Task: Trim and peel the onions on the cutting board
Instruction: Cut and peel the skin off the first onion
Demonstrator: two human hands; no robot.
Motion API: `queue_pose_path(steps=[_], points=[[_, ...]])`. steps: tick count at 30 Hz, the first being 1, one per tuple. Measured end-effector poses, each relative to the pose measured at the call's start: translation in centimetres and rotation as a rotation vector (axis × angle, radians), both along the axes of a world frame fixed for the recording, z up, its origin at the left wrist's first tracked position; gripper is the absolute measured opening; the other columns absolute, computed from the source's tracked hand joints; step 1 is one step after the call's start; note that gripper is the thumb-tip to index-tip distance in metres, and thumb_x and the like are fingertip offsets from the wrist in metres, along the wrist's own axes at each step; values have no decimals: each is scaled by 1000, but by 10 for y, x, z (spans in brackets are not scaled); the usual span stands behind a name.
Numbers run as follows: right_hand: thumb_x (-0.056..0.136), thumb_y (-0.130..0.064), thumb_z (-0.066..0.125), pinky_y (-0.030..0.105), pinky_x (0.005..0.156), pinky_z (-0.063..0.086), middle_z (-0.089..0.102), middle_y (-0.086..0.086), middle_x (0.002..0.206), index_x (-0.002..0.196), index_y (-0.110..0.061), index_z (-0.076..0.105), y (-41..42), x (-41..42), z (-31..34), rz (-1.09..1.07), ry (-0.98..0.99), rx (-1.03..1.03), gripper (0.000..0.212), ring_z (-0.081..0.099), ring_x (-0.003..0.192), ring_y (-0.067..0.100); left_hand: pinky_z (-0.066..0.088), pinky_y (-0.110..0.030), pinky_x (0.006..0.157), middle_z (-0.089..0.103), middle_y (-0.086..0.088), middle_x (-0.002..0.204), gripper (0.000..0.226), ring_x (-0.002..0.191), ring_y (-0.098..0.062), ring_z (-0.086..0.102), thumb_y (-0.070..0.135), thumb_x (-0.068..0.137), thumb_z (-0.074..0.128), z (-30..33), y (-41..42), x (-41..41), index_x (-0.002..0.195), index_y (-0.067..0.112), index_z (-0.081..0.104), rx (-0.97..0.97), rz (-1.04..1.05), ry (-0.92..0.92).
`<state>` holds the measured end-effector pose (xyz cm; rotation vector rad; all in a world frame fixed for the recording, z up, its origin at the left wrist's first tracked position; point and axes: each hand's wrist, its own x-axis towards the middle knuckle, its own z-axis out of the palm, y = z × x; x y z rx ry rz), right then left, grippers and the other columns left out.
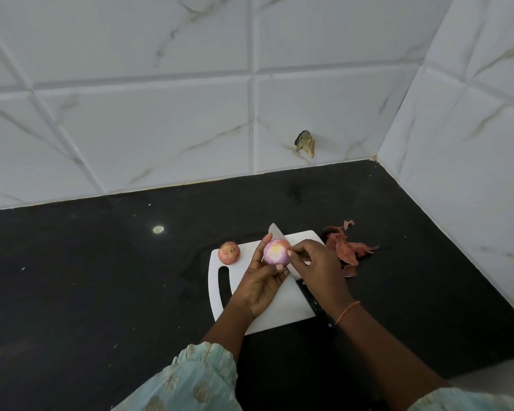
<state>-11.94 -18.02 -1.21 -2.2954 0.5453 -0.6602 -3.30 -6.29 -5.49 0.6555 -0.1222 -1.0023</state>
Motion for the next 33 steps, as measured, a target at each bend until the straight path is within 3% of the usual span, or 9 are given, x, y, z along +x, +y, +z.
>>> queue_pose_path(steps=[8, 11, 15, 18, 22, 28, 33], points=[[88, -18, 69, 32, 72, 56, 66, -7, 81, 88, -14, 68, 1, 0, 4, -24, -15, 55, 4, 63, 79, 5, 55, -33, 91, 54, -11, 140, 71, 121, -29, 59, -15, 75, 63, 0, 0, -1, 130, 29, 64, 12, 11, -10], [84, -24, 74, 25, 76, 55, 68, -8, 90, 96, -17, 67, 3, 0, 6, 13, -9, 137, 16, 65, 85, 5, 55, -35, 92, 52, -16, 142, 70, 124, -33, 57, -19, 78, 59, 0, 0, 0, 133, 26, 62, -15, 2, 1], [88, -23, 69, 37, 76, 55, 67, -5, 87, 93, -14, 69, 1, 1, 1, 19, 14, 29, 11, 62, 86, 12, 54, -36, 95, 54, -16, 141, 70, 123, -32, 57, -19, 77, 59, -1, 0, 0, 130, 26, 64, -14, 5, -7], [91, -24, 65, 39, 75, 54, 67, -3, 86, 93, -13, 70, 1, 0, -2, 10, 46, -21, 12, 61, 85, 14, 51, -40, 102, 52, -16, 143, 70, 126, -33, 55, -21, 79, 59, -2, 0, 0, 131, 25, 63, -8, 4, -5], [93, -24, 61, 35, 71, 52, 63, -2, 83, 88, -14, 65, 4, -2, -2, 5, 68, -56, 12, 58, 81, 13, 52, -40, 101, 48, -16, 146, 69, 127, -33, 55, -20, 78, 60, -4, 0, 1, 130, 25, 64, -7, 4, -3], [97, -16, 56, 25, 77, 49, 62, -5, 93, 97, -14, 62, 4, -3, -1, 61, 41, -83, 6, 57, 87, 10, 48, -40, 105, 47, -15, 146, 70, 128, -33, 54, -20, 78, 61, -6, 0, 2, 132, 25, 63, 3, 6, -12], [95, -11, 57, 20, 71, 44, 56, -7, 89, 92, -13, 59, -1, -1, 1, 75, 28, -47, 4, 54, 82, 8, 51, -38, 101, 49, -15, 145, 70, 124, -32, 57, -22, 80, 58, -6, -1, 2, 132, 25, 63, 6, 2, 0]])
